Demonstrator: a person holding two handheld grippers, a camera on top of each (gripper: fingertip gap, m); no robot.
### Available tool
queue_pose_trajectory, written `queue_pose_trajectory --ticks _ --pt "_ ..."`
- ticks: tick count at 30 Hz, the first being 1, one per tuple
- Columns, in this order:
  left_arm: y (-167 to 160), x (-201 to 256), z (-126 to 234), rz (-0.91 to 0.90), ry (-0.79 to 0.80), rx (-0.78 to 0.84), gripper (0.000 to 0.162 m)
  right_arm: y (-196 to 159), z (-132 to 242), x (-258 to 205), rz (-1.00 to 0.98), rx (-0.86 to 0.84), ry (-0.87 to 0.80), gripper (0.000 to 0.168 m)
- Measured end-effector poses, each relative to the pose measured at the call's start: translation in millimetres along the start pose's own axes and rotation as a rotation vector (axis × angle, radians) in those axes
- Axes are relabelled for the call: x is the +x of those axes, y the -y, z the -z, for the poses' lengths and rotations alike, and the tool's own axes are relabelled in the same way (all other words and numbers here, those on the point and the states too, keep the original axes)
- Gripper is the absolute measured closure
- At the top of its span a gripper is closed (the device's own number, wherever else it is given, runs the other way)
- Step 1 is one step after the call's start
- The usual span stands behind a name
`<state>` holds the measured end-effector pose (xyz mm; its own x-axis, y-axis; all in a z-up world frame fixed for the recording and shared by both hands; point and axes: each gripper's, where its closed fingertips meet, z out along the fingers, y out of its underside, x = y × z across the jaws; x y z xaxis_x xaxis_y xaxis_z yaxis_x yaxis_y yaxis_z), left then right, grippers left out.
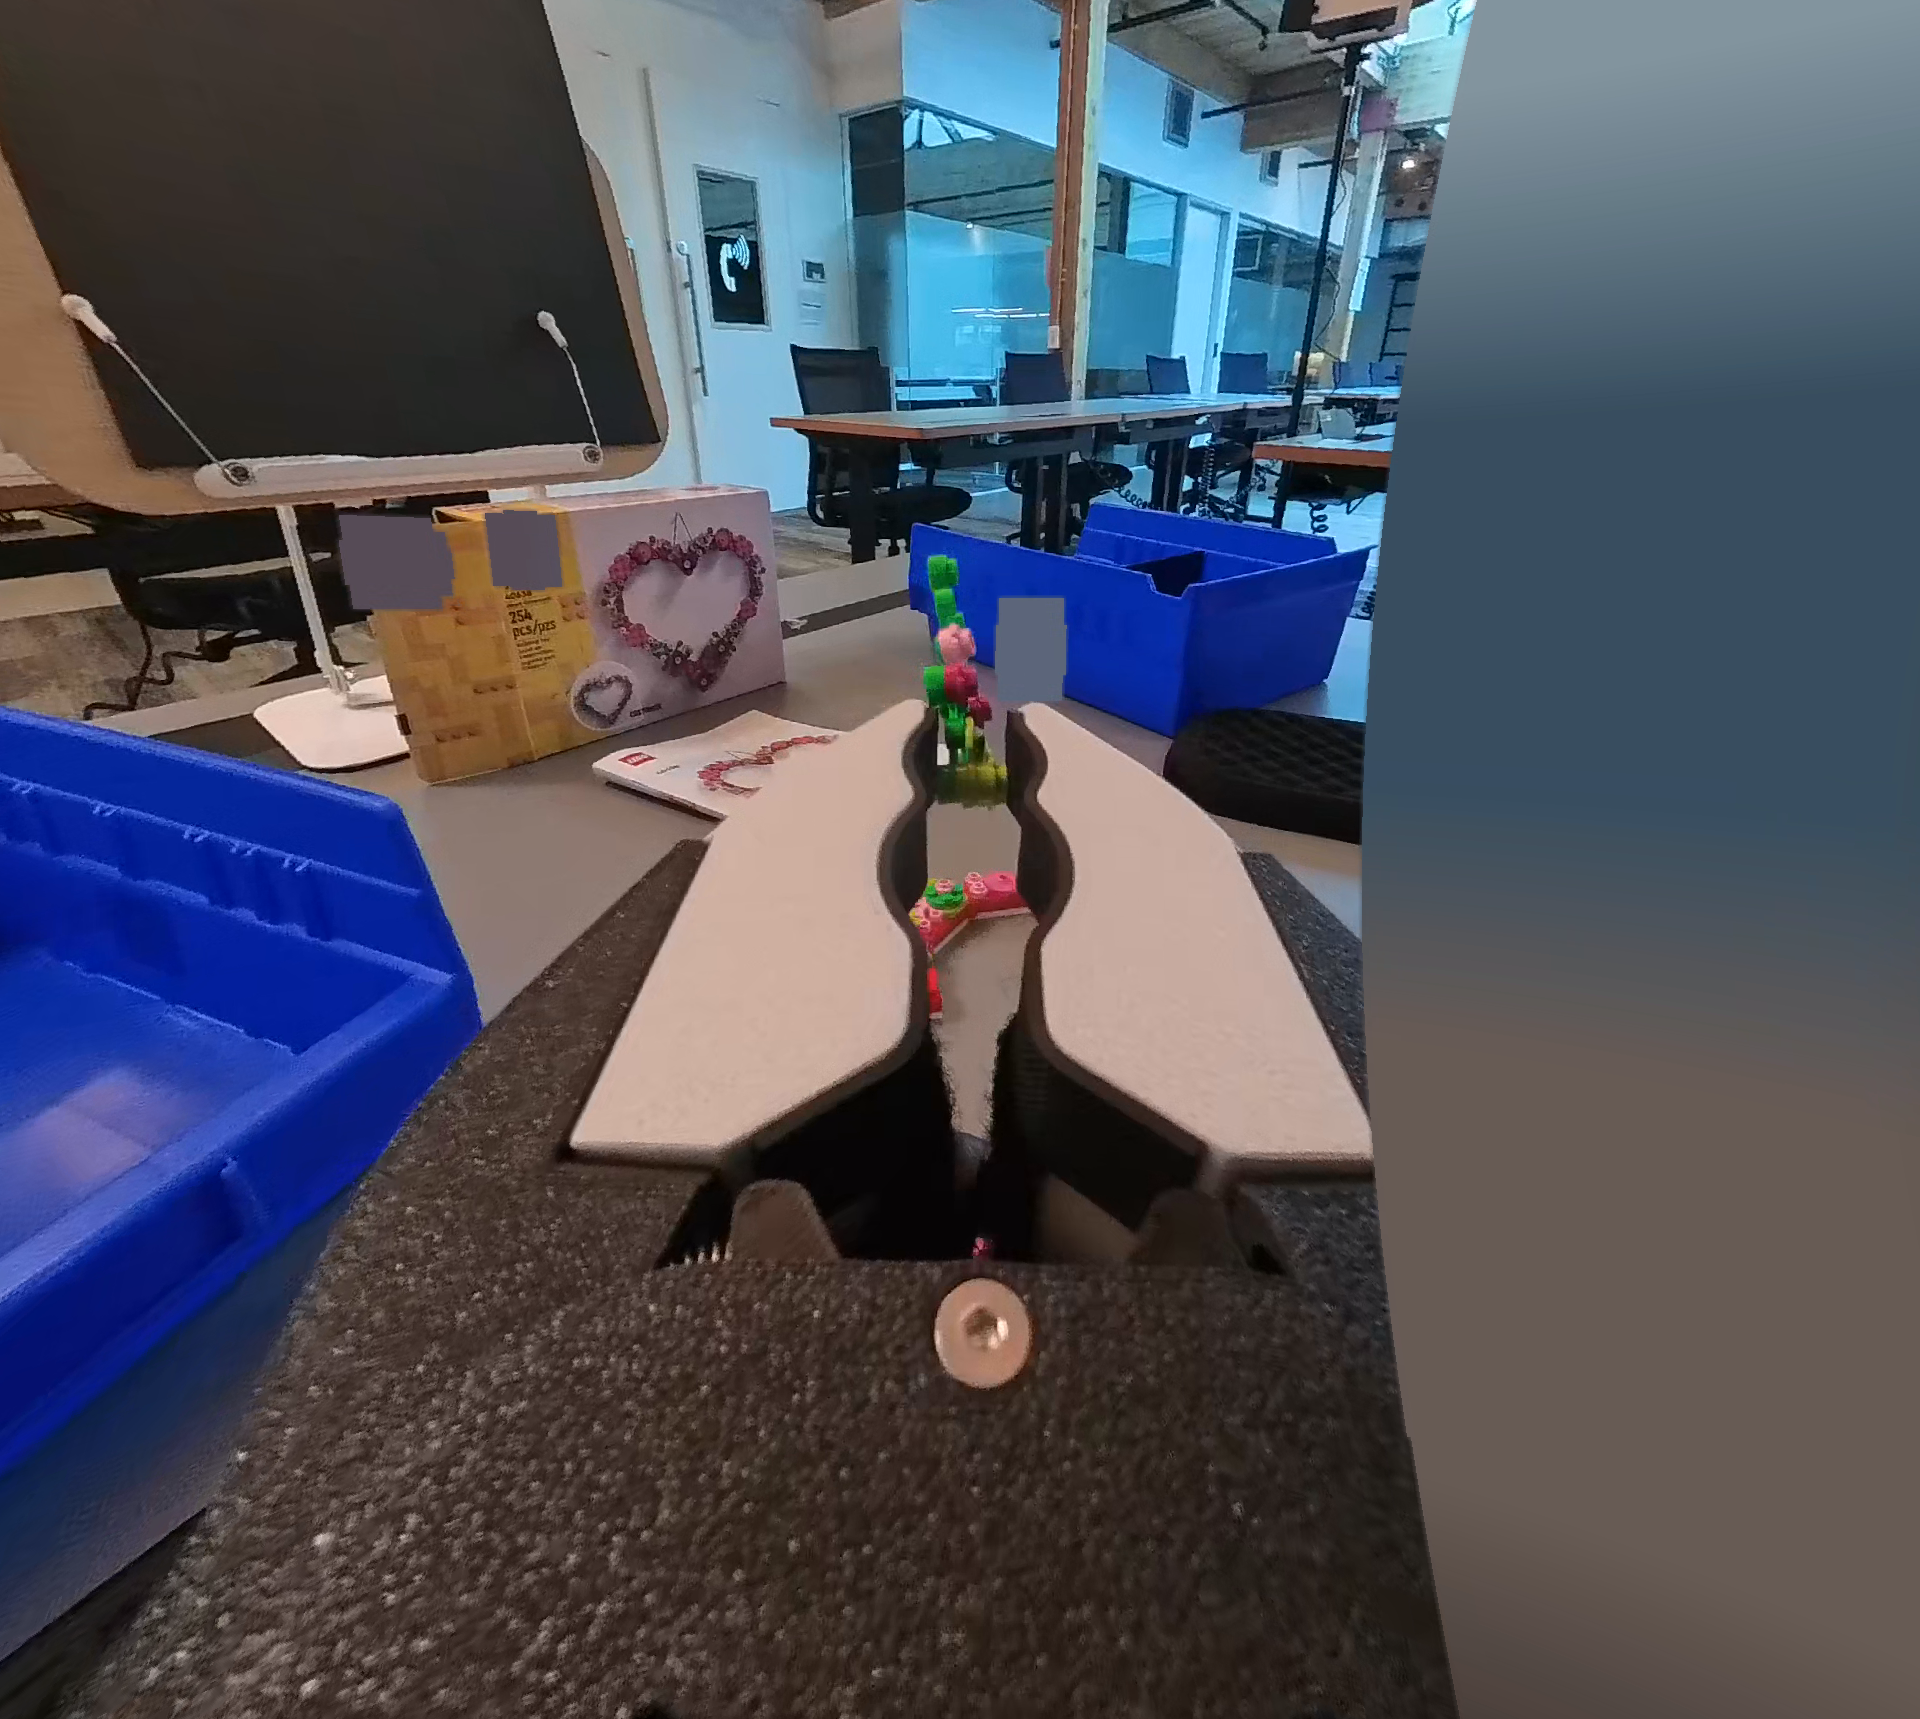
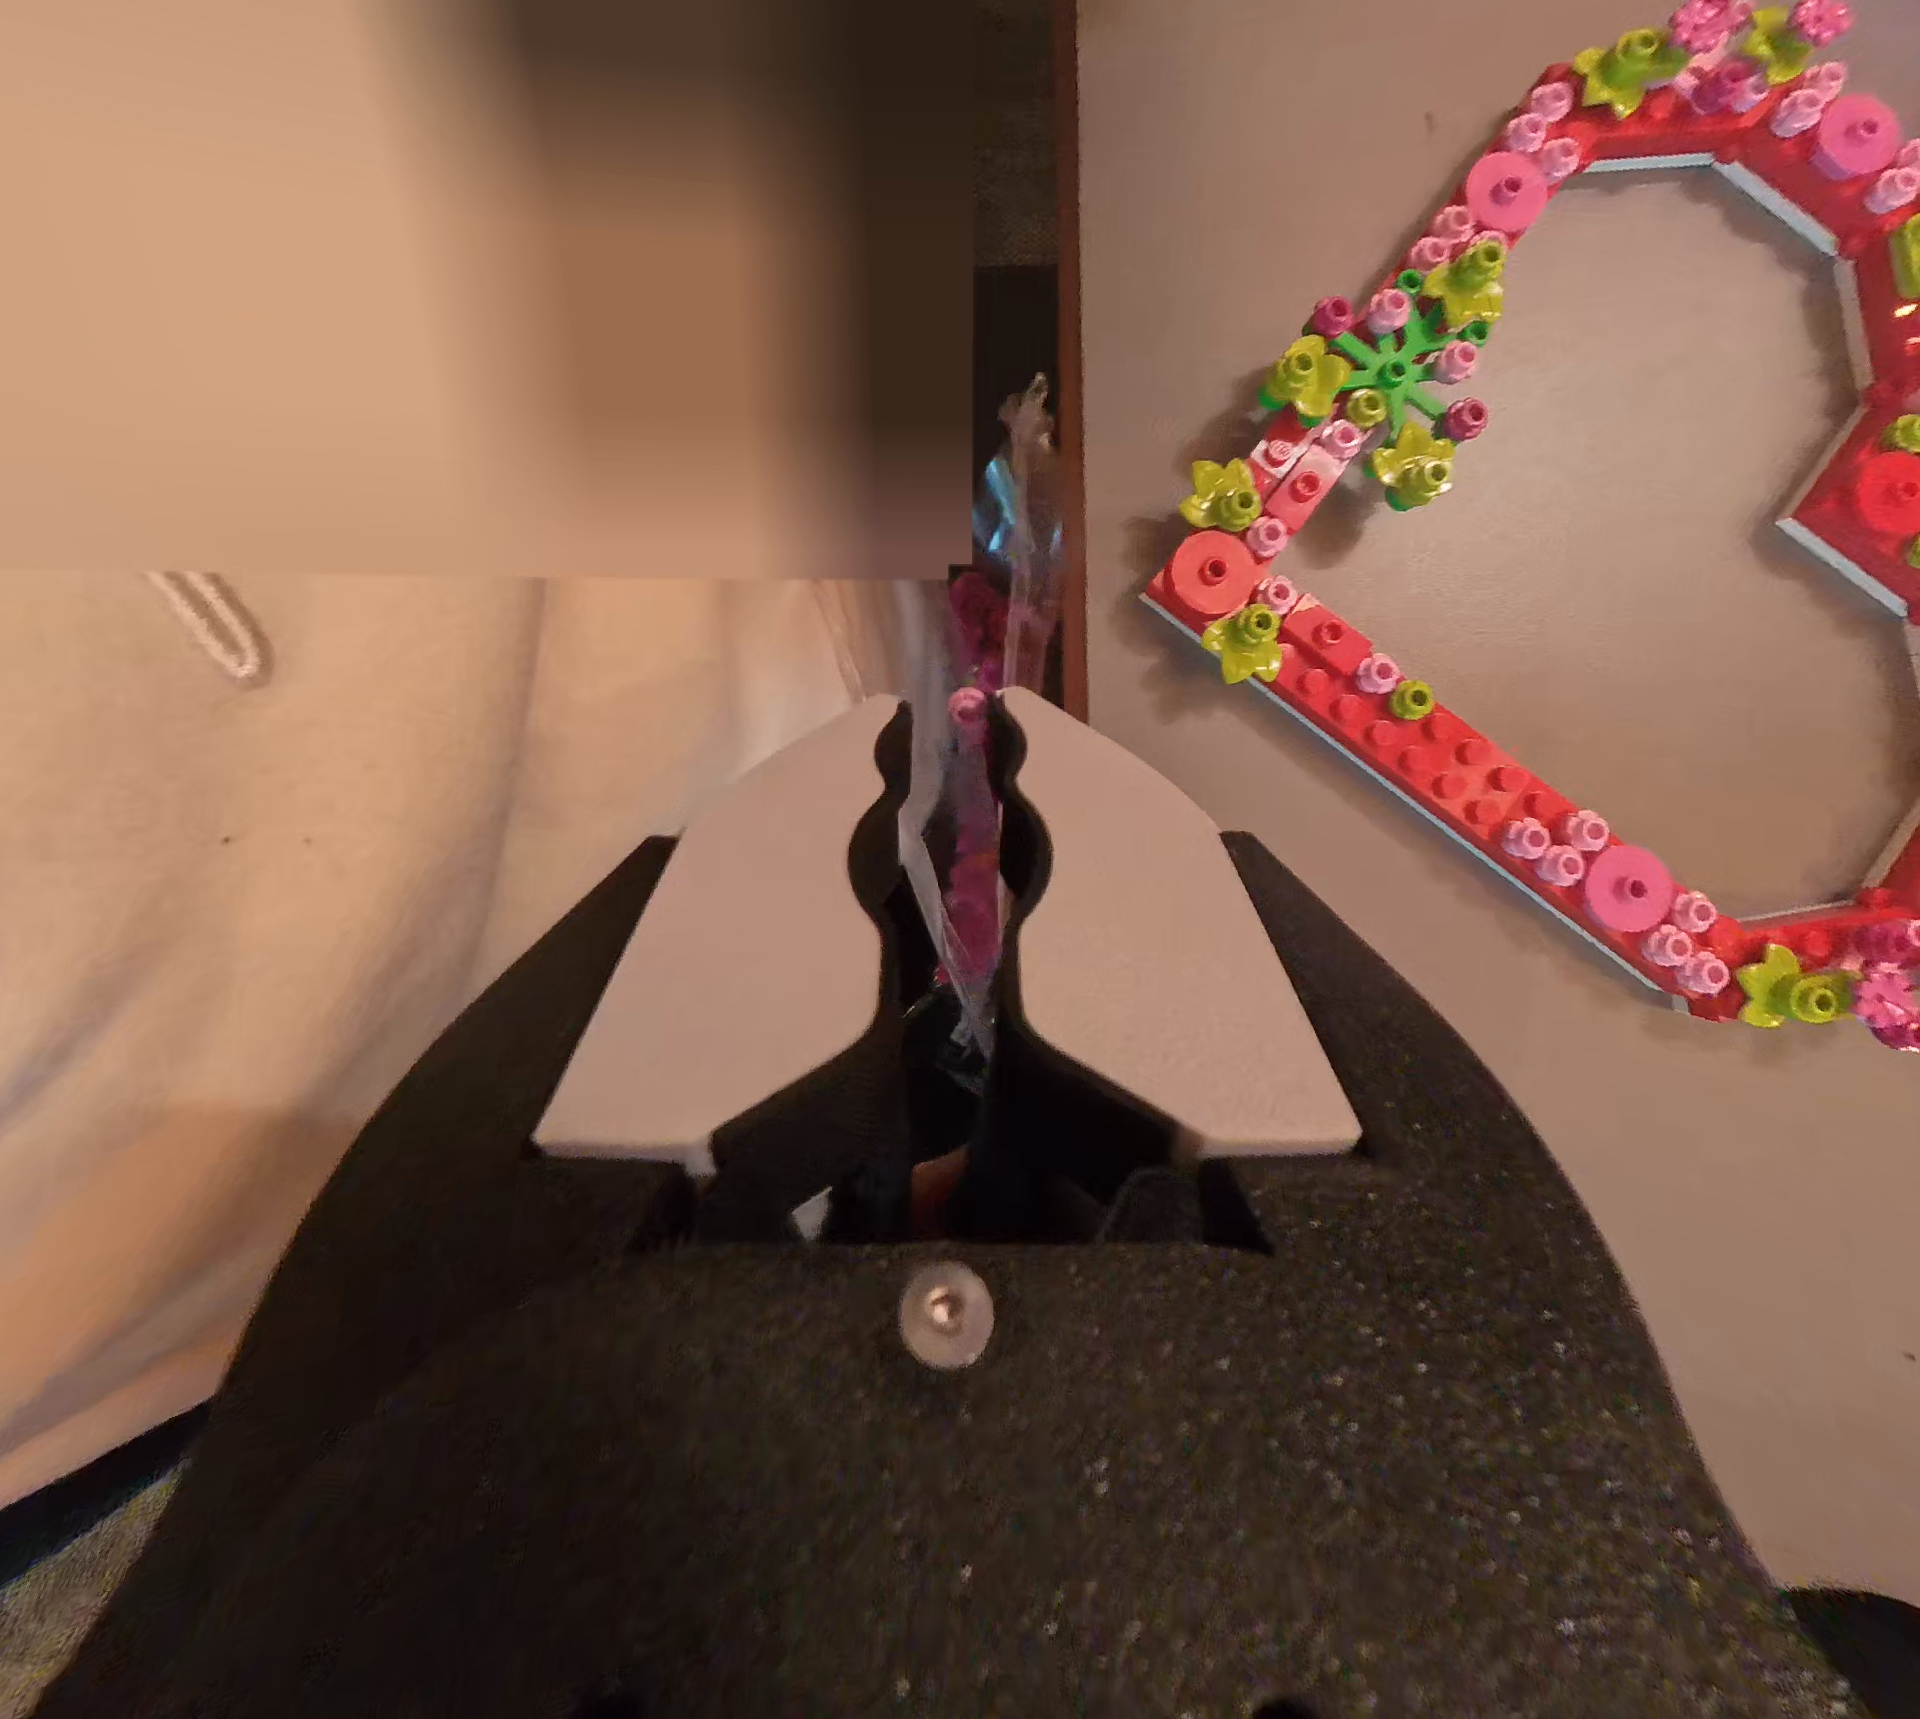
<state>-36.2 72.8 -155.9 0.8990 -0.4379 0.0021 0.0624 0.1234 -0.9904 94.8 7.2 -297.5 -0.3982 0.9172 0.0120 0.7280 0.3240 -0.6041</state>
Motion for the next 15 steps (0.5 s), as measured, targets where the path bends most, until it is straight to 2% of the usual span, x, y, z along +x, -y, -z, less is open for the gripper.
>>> queue_pose_trajectory --ticks 4,9,15 --pt "-1 0 0 0.006 -0.003 -0.003 0.15 -8 4 -6 0.053 -0.052 0.03 0.144" --pt "-1 0 -1 0.01 -0.004 -0.004 0.15 -6 12 -11 0.13 -0.041 0.032 0.14" --pt "-2 1 -1 0.01 -0.007 -0.011 0.15 -14 10 -10 0.258 -0.075 -0.05 0.136"
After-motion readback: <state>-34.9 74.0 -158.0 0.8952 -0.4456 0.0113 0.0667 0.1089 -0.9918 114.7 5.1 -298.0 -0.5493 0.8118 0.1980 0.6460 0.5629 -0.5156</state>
